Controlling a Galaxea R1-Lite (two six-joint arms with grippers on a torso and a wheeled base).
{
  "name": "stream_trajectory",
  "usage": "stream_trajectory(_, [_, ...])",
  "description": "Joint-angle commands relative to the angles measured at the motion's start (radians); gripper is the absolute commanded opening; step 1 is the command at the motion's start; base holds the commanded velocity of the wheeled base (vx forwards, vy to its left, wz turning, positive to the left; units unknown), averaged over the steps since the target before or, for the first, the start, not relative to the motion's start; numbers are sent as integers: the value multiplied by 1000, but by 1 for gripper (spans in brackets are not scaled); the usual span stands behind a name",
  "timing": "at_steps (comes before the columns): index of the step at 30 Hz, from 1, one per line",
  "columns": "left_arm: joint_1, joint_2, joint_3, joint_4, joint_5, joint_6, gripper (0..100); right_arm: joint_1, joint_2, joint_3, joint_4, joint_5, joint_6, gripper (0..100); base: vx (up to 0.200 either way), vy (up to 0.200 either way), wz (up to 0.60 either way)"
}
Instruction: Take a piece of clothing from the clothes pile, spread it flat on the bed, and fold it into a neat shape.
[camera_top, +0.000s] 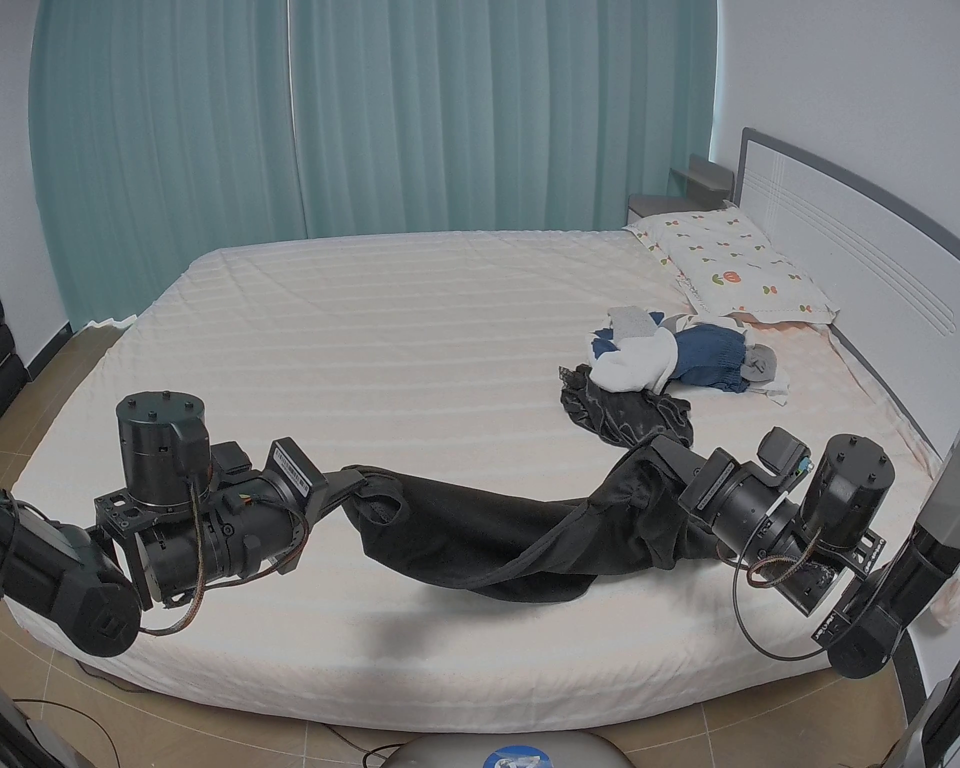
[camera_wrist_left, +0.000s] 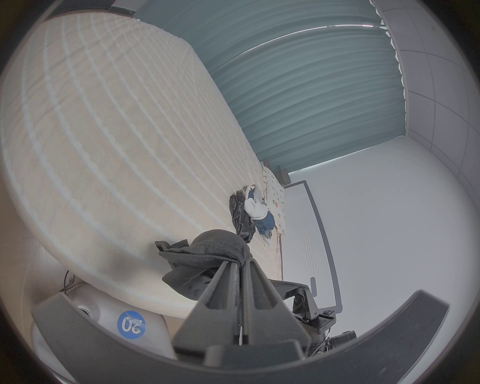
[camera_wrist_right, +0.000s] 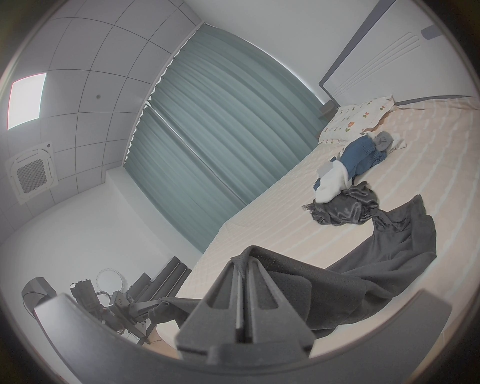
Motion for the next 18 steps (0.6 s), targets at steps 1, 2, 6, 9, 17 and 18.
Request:
stream_trajectory(1, [0,0,1,0,0,0,0,3,-4,0,-9,0,0,0,0,200,0])
stream_trajectory(2, [0,0,3,0,0,0,0,5,-5,0,-9,0,0,0,0,200,0])
stream_trajectory(6, [0,1,9,0,0,-2,0,9,-1,2,-10,2,0,0,0,200,0])
stream_trajectory(9, [0,0,9,0,0,-2,0,5,7,0,-10,2,2,0,0,200,0])
stream_trajectory(17, [0,3,12,0,0,-2,0,6,5,2,-10,2,2,0,0,200,0])
stream_trajectory(18, [0,5,12,0,0,-2,0,6,5,2,-10,2,2,0,0,200,0])
